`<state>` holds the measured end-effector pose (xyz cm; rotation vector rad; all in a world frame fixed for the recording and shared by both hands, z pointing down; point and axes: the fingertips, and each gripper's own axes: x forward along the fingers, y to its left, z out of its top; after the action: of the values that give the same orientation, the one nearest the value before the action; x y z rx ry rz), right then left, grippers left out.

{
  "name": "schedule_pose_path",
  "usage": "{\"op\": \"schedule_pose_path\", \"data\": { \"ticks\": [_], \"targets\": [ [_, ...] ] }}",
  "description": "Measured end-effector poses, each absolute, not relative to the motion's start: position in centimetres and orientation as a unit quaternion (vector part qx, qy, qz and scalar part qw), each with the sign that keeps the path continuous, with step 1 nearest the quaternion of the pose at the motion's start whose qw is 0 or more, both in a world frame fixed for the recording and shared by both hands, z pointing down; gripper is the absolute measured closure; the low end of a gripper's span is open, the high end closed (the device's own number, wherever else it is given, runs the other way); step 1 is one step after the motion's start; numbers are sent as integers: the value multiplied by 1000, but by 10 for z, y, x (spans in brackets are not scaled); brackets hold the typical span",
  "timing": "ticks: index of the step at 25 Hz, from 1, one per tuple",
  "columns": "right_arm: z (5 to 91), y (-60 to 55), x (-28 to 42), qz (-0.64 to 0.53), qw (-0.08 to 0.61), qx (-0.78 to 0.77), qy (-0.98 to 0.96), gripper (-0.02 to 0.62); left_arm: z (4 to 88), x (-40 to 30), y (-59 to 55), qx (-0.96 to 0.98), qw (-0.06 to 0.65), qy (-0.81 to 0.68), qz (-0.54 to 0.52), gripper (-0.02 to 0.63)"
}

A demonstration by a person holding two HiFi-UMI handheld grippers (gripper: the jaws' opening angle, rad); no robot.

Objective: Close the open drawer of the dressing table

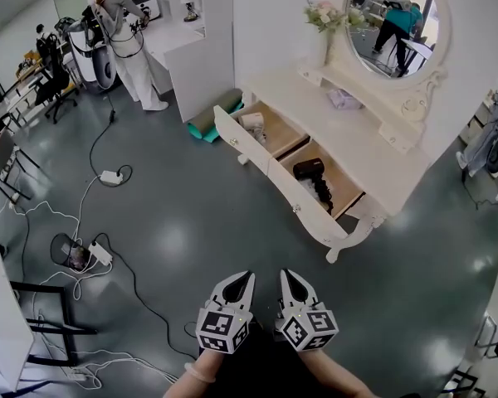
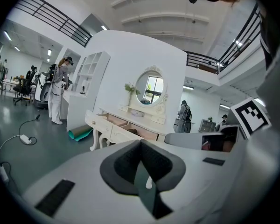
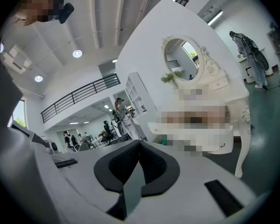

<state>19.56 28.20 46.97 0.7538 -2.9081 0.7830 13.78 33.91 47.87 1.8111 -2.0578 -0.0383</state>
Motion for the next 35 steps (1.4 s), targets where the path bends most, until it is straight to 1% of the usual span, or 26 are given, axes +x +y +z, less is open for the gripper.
{"op": "schedule_pose_path", "data": {
  "ticks": [7, 12, 16, 22, 35],
  "targets": [
    [476, 292, 199, 258, 28, 239, -936, 569, 484, 145, 345, 648, 207, -733, -8, 583],
    [477, 286, 202, 276, 17, 251, -927, 569, 489, 139, 344, 646, 209, -734, -13, 583],
    [475, 277, 196, 256, 16, 254, -933, 569, 494, 132, 336, 646, 213, -733, -14, 583],
    [476, 247, 181, 256, 18, 270, -928, 569, 493, 106, 310, 646, 211, -733, -10, 583],
    [473, 187, 116, 266, 28, 281, -922, 569, 483, 41, 246, 654, 210, -727, 0, 583]
  ]
}}
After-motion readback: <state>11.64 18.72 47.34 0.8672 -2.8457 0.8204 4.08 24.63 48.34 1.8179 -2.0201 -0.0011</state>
